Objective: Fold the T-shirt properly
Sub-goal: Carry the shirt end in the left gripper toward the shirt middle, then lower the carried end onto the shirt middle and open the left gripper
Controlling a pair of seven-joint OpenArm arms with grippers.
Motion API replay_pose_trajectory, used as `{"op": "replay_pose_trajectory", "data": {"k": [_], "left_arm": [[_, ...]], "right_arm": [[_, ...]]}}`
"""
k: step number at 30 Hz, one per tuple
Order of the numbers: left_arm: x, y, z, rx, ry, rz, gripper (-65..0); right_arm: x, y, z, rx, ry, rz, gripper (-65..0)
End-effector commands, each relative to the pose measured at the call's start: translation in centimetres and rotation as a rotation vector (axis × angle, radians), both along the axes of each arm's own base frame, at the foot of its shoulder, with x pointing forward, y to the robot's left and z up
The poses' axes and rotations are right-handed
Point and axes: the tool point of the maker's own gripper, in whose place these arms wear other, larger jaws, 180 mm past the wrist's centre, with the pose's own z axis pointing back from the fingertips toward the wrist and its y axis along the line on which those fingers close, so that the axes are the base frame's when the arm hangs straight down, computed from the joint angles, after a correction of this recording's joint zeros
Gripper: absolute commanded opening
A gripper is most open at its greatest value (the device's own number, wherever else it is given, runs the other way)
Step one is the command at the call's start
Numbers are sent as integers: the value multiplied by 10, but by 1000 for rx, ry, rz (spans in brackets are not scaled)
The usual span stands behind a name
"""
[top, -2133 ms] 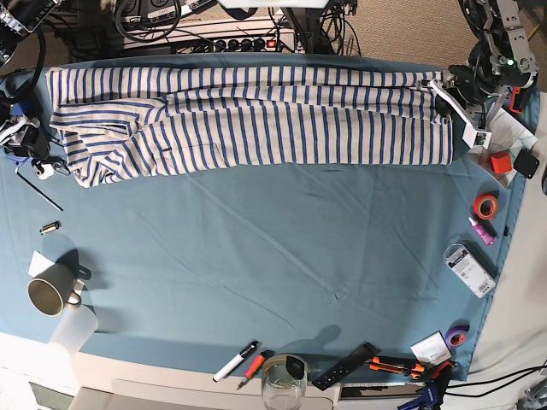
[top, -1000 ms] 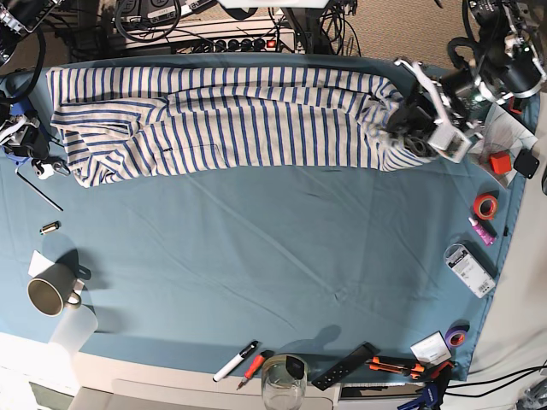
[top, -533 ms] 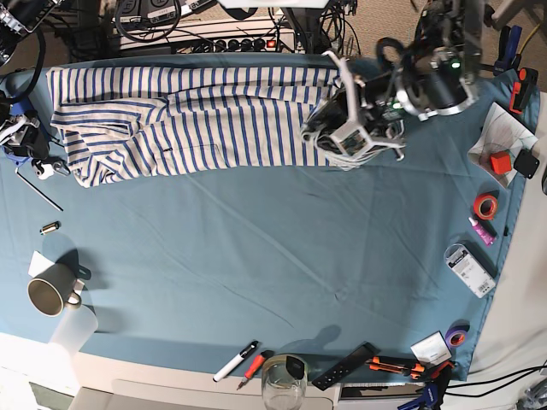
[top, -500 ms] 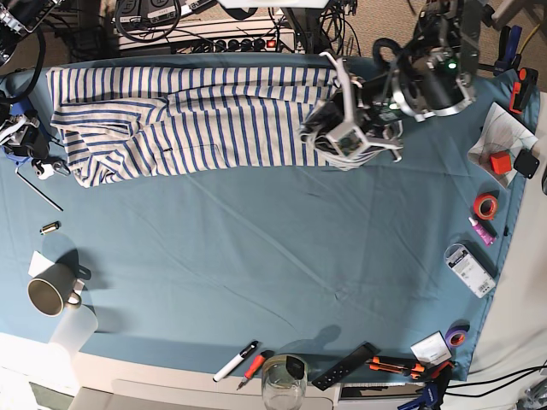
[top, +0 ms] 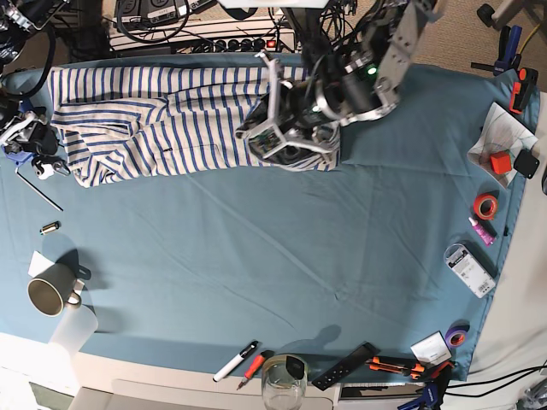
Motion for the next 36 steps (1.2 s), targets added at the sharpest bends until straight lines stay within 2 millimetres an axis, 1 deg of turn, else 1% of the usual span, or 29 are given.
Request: {"op": "replay_pose_trajectory", "data": {"k": [1, 4, 7, 10, 15, 18, 20, 27, 29, 32, 35, 36], "left_arm": [[2, -12, 14, -59, -26, -12, -650], [1, -25, 10, -62, -10, -37, -650], [-7, -39, 6, -67, 15, -73, -650], [-16, -53, 7, -76, 18, -107, -650], [-17, -71, 16, -79, -27, -116, -650], [-13, -77, 23, -105, -36, -102, -650], [-10, -79, 25, -111, -38, -93, -650], [6, -82, 12, -78, -32, -79, -650], [6, -83, 13, -87, -31, -81, -650], [-7, -91, 19, -133, -23, -160, -650], [-15, -96, 26, -186, 5, -193, -425], [-14, -97, 28, -203, 23, -180, -376]], "right_arm": [[7, -5, 17, -25, -49, 7, -334], [7, -4, 17, -24, -50, 7, -334], [7, -4, 17, -24, -50, 7, -334], [7, -4, 17, -24, -50, 7, -334], [7, -4, 17, -24, -50, 7, -334], [7, -4, 17, -24, -50, 7, -334], [7, -4, 17, -24, -50, 7, -334], [7, -4, 17, -24, -50, 7, -334], [7, -4, 17, -24, -50, 7, -334], [7, -4, 17, -24, -49, 7, -334], [7, -4, 17, -24, -50, 7, -334], [7, -4, 17, -24, -50, 7, -334]]}}
